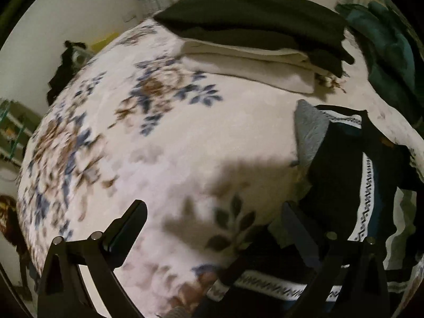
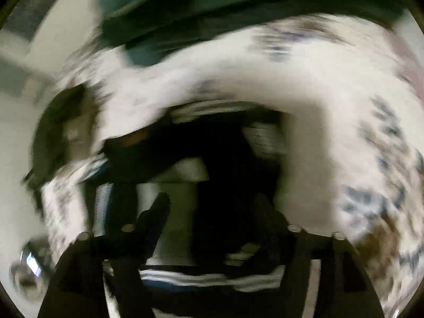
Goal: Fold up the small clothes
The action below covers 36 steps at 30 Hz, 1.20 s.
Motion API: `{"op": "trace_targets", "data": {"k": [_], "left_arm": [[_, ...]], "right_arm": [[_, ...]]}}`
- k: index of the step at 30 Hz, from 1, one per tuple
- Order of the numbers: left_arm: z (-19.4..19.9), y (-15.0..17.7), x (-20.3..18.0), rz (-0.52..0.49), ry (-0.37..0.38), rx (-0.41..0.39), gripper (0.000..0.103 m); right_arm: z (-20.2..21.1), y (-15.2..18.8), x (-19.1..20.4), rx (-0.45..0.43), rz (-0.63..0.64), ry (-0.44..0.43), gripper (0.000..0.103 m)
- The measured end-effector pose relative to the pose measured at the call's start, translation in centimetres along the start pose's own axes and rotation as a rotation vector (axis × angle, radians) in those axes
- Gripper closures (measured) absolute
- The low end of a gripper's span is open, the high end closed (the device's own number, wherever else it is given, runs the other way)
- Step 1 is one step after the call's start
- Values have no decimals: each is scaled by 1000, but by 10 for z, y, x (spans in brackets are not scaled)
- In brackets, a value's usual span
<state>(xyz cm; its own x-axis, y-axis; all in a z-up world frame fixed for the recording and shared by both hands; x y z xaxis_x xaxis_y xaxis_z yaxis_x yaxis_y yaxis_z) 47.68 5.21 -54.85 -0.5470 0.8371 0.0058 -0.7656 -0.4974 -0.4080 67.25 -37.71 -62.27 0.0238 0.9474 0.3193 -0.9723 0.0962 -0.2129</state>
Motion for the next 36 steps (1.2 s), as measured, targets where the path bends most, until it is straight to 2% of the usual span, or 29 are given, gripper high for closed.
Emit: {"op": "trace_targets", "data": {"k": [3, 5, 6, 8, 10, 13, 14, 15, 16, 17, 20, 22, 23, 25, 26, 27, 29, 30, 31, 32, 34, 36], "left_arm": [[-19, 4, -9, -15, 55, 60, 0], [-29, 12, -12, -23, 90, 93, 0], [-33, 16, -13, -27, 121, 111, 5], [-40, 25, -15, -32, 168, 139, 29], [-47, 34, -18, -34, 229, 172, 82], [-48, 41, -18, -21, 284, 157, 98], [-47, 42, -17, -14, 301, 147, 98], [-46, 43, -15, -5, 309, 138, 99], [-45, 43, -12, 6, 316, 131, 99], [-44, 43, -10, 18, 325, 129, 100], [-43, 42, -1, 51, 347, 124, 101], [-43, 40, 2, 67, 346, 122, 101], [-43, 39, 3, 77, 349, 128, 101], [-45, 34, 12, 125, 329, 156, 100], [-45, 29, 16, 146, 325, 172, 100], [-45, 22, 19, 163, 320, 189, 99], [-37, 14, 22, 152, 313, 188, 91], [-32, 11, 24, 141, 318, 179, 72], [-29, 8, 22, 131, 329, 170, 44], [-24, 4, 21, 123, 348, 152, 34], [-19, 0, 16, 115, 375, 134, 31], [-20, -5, 3, 84, 379, 139, 31]], "right_arm": [[-42, -24, 78, 108, 195, -128, 34], [-70, -36, 117, 149, 295, -168, 34], [-86, -41, 138, 173, 352, -180, 34], [-129, -49, 177, 241, 426, -209, 34], [-160, -55, 201, 290, 457, -219, 34], [-199, -55, 227, 372, 503, -243, 35], [-208, -52, 230, 392, 515, -250, 48], [-212, -50, 235, 396, 537, -254, 91], [-211, -51, 239, 373, 570, -232, 97], [-210, -54, 240, 352, 574, -214, 97], [-199, -74, 229, 248, 479, -205, 97], [-201, -80, 221, 252, 449, -187, 97], [-205, -79, 221, 275, 448, -173, 96], [-211, -75, 215, 354, 414, -149, 77], [-207, -75, 210, 355, 399, -141, 62], [-193, -76, 201, 329, 369, -134, 52], [-153, -79, 174, 236, 295, -145, 44], [-130, -78, 157, 196, 249, -142, 37], [-104, -75, 132, 147, 192, -119, 35], [-78, -70, 105, 106, 136, -86, 35], [-43, -59, 59, 59, 54, -24, 34], [-19, -45, 17, 29, -16, 66, 27]]}}
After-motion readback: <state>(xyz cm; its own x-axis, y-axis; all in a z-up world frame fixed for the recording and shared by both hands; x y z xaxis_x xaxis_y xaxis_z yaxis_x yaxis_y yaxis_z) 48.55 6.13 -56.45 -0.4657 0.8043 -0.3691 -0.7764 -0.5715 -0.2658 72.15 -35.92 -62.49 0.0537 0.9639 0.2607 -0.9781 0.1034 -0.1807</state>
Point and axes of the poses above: each gripper's, at about its wrist camera, not at the fingertips, and z roughly against the way its jaws point, x to its left, y to its underside, the point moved 3 cm from there along -z, roughly the way its jaws point, and after that the axes turned 11 degrees about z, right-handed, at the moved point
